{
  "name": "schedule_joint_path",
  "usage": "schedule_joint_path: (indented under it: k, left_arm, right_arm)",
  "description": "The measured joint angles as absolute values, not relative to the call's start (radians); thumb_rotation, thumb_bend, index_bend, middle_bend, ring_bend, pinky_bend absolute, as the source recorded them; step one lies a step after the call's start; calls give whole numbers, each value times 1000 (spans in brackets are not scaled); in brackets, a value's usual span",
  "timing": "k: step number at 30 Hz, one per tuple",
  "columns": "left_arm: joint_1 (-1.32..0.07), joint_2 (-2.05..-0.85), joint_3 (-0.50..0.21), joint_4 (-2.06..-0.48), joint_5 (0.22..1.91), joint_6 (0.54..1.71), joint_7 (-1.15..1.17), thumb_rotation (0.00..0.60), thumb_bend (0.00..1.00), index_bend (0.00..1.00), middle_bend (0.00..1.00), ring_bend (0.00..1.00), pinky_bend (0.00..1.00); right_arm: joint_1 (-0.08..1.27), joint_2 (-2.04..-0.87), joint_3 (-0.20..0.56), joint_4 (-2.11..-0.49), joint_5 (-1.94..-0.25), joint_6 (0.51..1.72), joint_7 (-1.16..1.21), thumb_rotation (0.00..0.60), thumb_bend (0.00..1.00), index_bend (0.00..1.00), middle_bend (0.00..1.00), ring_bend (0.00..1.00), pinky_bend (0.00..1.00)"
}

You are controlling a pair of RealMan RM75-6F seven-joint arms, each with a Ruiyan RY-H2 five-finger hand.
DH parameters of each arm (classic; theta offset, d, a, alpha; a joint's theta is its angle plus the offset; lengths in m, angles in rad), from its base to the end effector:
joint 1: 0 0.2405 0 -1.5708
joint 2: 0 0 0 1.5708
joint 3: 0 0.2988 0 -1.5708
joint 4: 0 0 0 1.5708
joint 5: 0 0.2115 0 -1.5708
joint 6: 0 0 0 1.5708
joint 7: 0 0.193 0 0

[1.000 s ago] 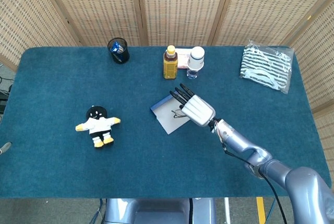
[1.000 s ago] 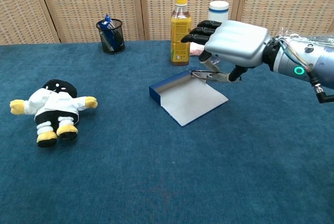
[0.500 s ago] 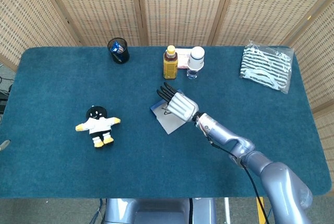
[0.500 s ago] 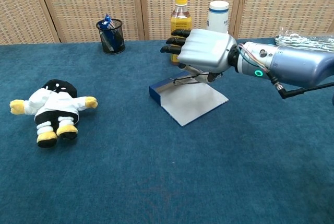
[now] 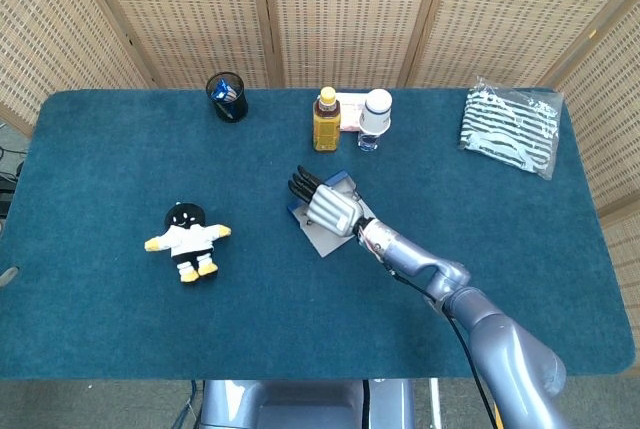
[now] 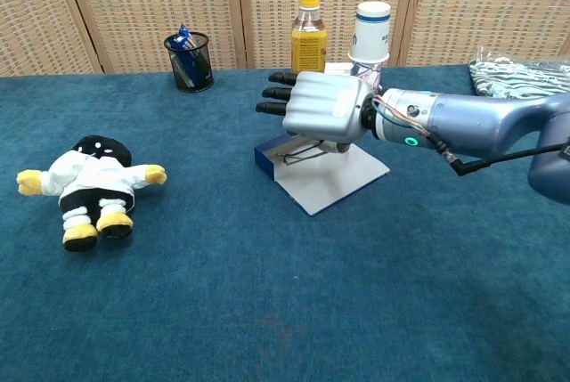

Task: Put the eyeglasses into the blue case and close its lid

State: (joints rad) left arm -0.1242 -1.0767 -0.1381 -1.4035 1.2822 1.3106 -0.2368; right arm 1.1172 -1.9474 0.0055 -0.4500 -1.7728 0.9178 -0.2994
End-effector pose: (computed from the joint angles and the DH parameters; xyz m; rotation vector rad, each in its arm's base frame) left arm -0.4229 0.2658 0.2325 -1.1752 -1.0055 -0.8207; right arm -0.0737 -0.4961 -0.1313 2.1788 0.4469 0.6281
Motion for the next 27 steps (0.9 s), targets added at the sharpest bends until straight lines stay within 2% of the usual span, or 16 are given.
schedule_joint_path:
  k: [11,14,15,17,18,21,27]
  left_arm:
    - [-127,-1076,-140,-1397,1274,1297,-246,600,0,0,0,0,0]
    - [-128,-1076,-140,-1394,1272,1292,-248,600,0,0,0,0,0]
    - [-129,-1077,-140,-1394,1272,1291,-248,600,0,0,0,0,0]
    - [-130,-1077,-140,-1394,1272,1290,-247,600,0,0,0,0,0]
    - [-130,-1077,-140,-1394,1271,1290,-246,600,0,0,0,0,0]
    - [-129,-1077,-140,-1394,1272,1291,-246,600,0,0,0,0,0]
    - [-129,-1078,-139,-1395,1274,1292,-245,600,0,0,0,0,0]
  right_arm:
    - [1136,-2007,-21,-347,-1761,889,-290,600,517,658,72,0,33]
    - [1134,-2022,-22,-328,-1749,886,-289,600,477,643,70,0,33]
    - [1134,-2025,-21,-326,-1744,885,-287,600,439,602,64,0,33]
    - [1131,-2031,-15,-320,-1732,883,-288,600,355,461,38,0,33]
    - [1130,-2034,-10,-318,-1724,882,-292,600,293,357,19,0,33]
    - [1126,-2045,12,-314,-1695,874,-319,600,176,179,0,0,33]
    - [1111,-2050,54,-341,-1638,882,-365,600,93,138,0,0,33]
